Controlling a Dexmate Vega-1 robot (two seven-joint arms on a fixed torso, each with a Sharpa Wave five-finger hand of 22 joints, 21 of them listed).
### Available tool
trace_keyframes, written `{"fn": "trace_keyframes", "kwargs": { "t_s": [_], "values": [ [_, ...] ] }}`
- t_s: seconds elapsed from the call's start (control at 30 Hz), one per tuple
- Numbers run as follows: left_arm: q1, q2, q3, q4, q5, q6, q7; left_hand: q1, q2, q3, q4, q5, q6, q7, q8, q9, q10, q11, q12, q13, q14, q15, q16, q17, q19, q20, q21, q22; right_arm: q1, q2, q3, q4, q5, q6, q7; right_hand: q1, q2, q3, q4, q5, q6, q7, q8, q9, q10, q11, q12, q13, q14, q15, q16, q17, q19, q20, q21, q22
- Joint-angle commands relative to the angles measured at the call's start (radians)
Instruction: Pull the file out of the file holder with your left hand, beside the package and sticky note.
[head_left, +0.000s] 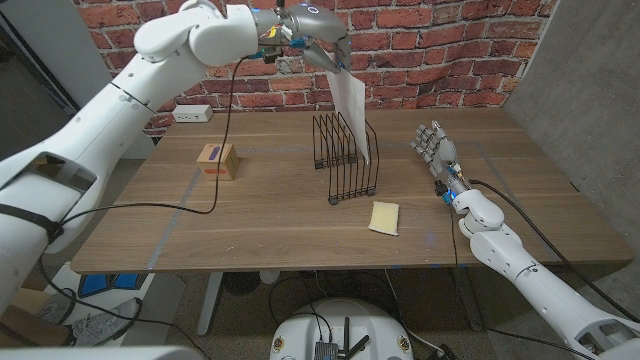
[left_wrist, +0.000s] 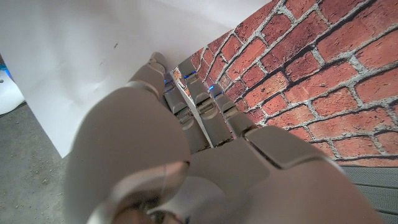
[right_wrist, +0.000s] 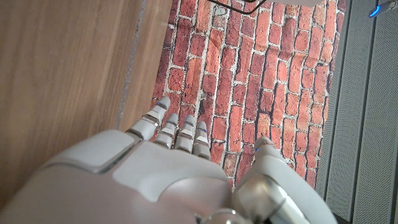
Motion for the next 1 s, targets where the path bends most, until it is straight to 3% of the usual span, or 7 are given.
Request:
{"fn": "trace_keyframes", "kwargs": {
  "t_s": [0.03,1.0],
  "values": [
    [0.093,0.061,-0.088,-0.111,-0.011,0.111,0.061,0.015,0.002,-0.004,-0.001,0.008,0.005,-0.002,0.001,0.004,0.01,0.002,0.001,0.003,0.009,-0.085,-0.003,0.005,0.004,-0.16,-0.002,0.003,0.0,-0.002,-0.001,-0.01,-0.011,0.01,-0.004,-0.001,0.048,-0.002,-0.003,0.006,0.008,-0.002,0.006,0.005,0.006,-0.003,0.003,0.003,0.007,0.004,0.007,0.002,0.006,-0.001,0.006,0.004],
    [0.26,0.177,-0.258,-0.261,-0.064,0.287,0.18,0.019,0.003,-0.014,0.0,0.009,0.004,-0.002,-0.001,0.005,0.015,0.002,-0.001,0.004,0.017,-0.085,-0.003,0.006,0.006,-0.159,-0.002,0.003,0.002,0.005,-0.014,-0.028,-0.031,0.011,-0.022,-0.001,0.049,-0.002,-0.003,0.006,0.011,-0.002,0.006,0.005,0.007,-0.003,0.003,0.003,0.007,0.002,0.007,0.002,0.005,-0.001,0.006,0.004]
  ]
}}
